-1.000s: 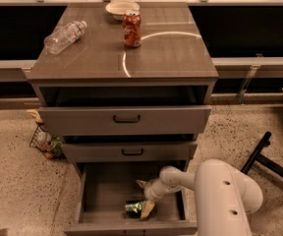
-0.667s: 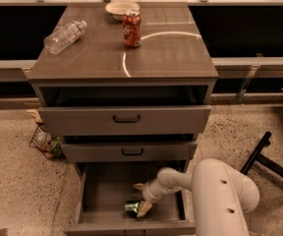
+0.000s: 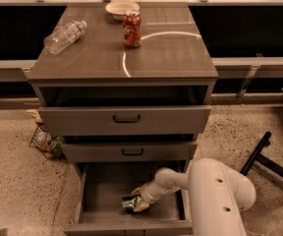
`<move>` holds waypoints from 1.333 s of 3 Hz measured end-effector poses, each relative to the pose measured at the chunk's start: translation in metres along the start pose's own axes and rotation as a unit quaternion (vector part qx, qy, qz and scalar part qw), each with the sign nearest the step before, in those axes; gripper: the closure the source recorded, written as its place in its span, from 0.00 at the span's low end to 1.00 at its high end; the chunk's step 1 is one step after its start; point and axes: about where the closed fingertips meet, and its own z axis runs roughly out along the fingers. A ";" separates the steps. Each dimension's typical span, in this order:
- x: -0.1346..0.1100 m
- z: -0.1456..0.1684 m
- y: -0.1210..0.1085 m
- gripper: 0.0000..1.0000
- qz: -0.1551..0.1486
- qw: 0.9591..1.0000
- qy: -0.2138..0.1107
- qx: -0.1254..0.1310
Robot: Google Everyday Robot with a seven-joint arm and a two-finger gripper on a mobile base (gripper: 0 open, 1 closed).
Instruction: Pick green can from bottom drawer and place on counter
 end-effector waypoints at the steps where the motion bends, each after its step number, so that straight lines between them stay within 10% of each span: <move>1: 0.002 -0.031 -0.005 0.87 0.017 1.000 -0.010 0.013; 4: -0.037 -0.217 0.030 1.00 0.100 0.986 -0.071 0.110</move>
Offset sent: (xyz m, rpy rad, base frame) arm 0.0027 -0.1170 0.1475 0.0493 0.0119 -0.3310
